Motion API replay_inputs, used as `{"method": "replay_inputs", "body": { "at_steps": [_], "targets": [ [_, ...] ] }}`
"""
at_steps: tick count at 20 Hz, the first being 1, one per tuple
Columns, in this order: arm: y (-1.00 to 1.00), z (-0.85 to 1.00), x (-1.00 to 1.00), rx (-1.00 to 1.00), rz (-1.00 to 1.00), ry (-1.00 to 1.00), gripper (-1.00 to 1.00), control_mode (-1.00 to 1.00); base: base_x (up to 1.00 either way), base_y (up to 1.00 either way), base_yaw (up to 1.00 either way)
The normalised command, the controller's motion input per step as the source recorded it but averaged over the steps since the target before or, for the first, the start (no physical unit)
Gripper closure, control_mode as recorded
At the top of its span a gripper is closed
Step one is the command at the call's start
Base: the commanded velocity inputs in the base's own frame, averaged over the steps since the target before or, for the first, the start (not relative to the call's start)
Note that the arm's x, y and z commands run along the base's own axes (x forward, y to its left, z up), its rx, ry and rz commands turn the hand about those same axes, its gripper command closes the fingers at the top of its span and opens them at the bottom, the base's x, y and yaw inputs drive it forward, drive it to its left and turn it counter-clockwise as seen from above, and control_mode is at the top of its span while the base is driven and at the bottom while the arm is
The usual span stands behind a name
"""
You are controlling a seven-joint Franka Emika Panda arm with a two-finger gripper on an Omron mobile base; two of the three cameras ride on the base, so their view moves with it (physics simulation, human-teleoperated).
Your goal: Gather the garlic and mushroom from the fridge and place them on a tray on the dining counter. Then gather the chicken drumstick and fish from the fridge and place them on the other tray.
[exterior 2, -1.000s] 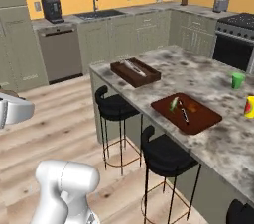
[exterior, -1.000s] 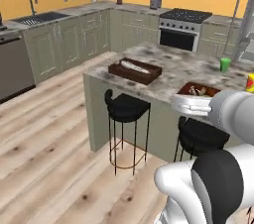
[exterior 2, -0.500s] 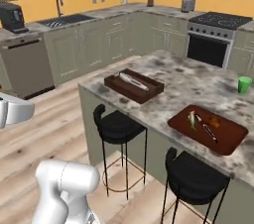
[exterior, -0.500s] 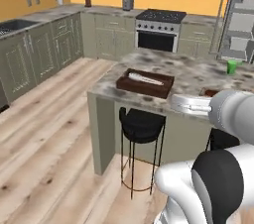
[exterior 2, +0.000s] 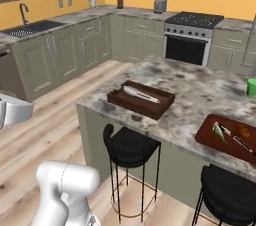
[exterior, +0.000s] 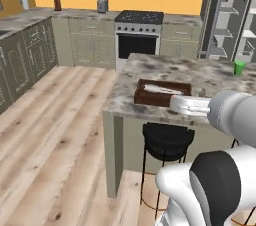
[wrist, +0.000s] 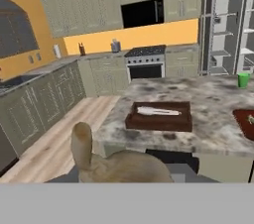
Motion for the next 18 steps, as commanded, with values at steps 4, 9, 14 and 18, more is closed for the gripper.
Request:
{"method": "replay_inputs", "body": {
  "at_steps": [4, 9, 14, 18],
  "targets": [
    [0.0, 0.0, 0.0, 0.0, 0.0, 0.0, 1.0, 1.0, 0.48, 0.06, -0.29],
    [0.0, 0.0, 0.0, 0.0, 0.0, 0.0, 1.0, 1.0, 0.54, 0.01, -0.27],
    [0.0, 0.0, 0.0, 0.0, 0.0, 0.0, 1.0, 1.0, 0.79, 0.12, -0.32],
    [0.0, 0.0, 0.0, 0.0, 0.0, 0.0, 1.0, 1.0, 0.78, 0.24, -0.35]
  ]
}}
